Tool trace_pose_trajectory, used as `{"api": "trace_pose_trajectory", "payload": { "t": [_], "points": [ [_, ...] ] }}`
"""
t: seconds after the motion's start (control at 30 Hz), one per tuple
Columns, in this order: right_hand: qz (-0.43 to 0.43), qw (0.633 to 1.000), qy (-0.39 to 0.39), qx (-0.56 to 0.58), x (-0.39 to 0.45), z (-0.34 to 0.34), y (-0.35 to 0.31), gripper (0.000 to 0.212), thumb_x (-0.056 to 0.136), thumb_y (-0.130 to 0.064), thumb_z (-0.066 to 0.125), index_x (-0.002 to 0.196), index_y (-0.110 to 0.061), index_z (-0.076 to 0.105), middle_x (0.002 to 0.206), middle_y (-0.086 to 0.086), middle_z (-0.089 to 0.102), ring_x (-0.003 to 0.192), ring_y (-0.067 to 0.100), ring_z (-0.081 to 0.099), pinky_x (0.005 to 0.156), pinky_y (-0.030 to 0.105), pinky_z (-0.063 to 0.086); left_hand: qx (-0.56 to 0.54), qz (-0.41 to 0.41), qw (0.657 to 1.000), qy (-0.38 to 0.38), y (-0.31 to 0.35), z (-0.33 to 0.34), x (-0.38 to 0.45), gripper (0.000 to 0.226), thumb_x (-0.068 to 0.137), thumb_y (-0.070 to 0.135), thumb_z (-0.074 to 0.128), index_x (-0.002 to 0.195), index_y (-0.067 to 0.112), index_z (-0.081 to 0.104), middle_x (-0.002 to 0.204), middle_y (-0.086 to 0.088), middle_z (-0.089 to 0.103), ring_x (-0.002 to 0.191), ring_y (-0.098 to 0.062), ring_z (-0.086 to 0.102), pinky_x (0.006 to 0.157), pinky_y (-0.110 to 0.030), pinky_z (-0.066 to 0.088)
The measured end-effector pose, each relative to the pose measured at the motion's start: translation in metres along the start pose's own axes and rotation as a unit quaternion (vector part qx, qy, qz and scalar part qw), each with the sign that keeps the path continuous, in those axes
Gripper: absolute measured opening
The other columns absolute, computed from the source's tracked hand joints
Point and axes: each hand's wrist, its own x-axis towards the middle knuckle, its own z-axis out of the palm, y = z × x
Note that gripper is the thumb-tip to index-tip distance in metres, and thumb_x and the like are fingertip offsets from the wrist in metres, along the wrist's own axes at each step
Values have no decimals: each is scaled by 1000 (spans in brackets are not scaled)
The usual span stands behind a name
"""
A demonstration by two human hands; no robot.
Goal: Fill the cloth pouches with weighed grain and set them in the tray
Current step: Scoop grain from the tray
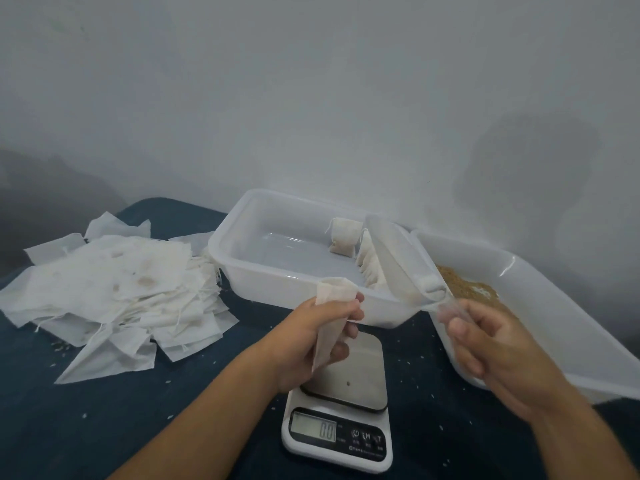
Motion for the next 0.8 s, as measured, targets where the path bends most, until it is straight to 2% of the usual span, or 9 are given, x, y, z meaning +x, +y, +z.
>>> {"api": "trace_pose_trajectory", "payload": {
  "t": [0.07, 0.17, 0.27, 0.33, 0.43, 0.57, 0.67, 0.73, 0.8],
  "points": [
    [-14, 1000, -16, 23, 13, 19, 5, 39, 66, -40, 89, 86, -14, 70, 60, -1, 46, 48, 10, 37, 45, 18, 36, -75, -34, 995, -51, 2, -2, -3, 34, 71, 27, 90, 102, 17, 80, 96, -6, 66, 75, -13, 61, 53, -22, 46],
    [-48, 998, -13, 36, 35, 44, 4, 61, 63, -39, 88, 102, 1, 64, 70, 3, 54, 53, 10, 41, 47, 20, 37, -118, -70, 985, -108, 3, -4, -7, 40, 74, 27, 90, 107, 9, 76, 99, -9, 64, 78, -16, 60, 54, -20, 45],
    [-69, 996, -52, 32, 50, 61, -3, 42, 70, -39, 86, 107, -22, 76, 86, -1, 73, 54, 6, 47, 48, 17, 39, -105, -90, 982, -131, 3, -5, -8, 42, 77, 29, 87, 109, 7, 72, 99, -10, 61, 81, -16, 59, 56, -19, 45],
    [-77, 994, -76, 21, 58, 66, -6, 37, 78, -31, 84, 112, -18, 75, 105, 0, 77, 55, 2, 53, 48, 16, 41, -87, -97, 982, -137, 2, -6, -8, 43, 78, 32, 86, 109, 6, 72, 99, -10, 60, 82, -16, 59, 57, -18, 45],
    [-97, 991, -88, -22, 67, 69, -7, 36, 81, -24, 84, 101, -2, 64, 91, -5, 78, 58, 3, 61, 48, 16, 43, -71, -108, 982, -141, 1, -6, -8, 43, 77, 34, 86, 108, 7, 73, 100, -9, 60, 84, -16, 59, 58, -17, 46],
    [-117, 989, -89, -15, 69, 68, -7, 28, 85, -9, 84, 85, -6, 55, 74, -5, 72, 55, 4, 62, 50, 14, 47, -61, -107, 981, -150, -1, -6, -7, 46, 78, 35, 86, 113, 8, 74, 101, -8, 60, 86, -15, 59, 60, -18, 46],
    [-128, 989, -68, -30, 66, 63, -7, 40, 87, -14, 83, 97, 10, 52, 80, -11, 74, 59, -3, 62, 52, 12, 47, -58, -102, 981, -157, -3, -5, -7, 49, 80, 36, 85, 116, 6, 72, 102, -9, 61, 85, -15, 59, 59, -18, 46],
    [-115, 987, -110, -35, 59, 58, -9, 49, 88, -24, 82, 110, 9, 53, 99, -13, 78, 64, -2, 65, 52, 14, 46, -70, -99, 979, -165, -4, -6, -7, 48, 83, 36, 83, 117, 5, 69, 103, -10, 60, 83, -15, 58, 58, -18, 47],
    [-90, 981, -162, -48, 54, 57, -8, 56, 84, -29, 84, 118, 5, 55, 99, -4, 79, 70, 13, 72, 54, 28, 49, -77, -93, 976, -181, -3, -7, -7, 45, 88, 36, 79, 119, 7, 66, 104, -10, 59, 84, -15, 58, 59, -18, 47]
  ]
}}
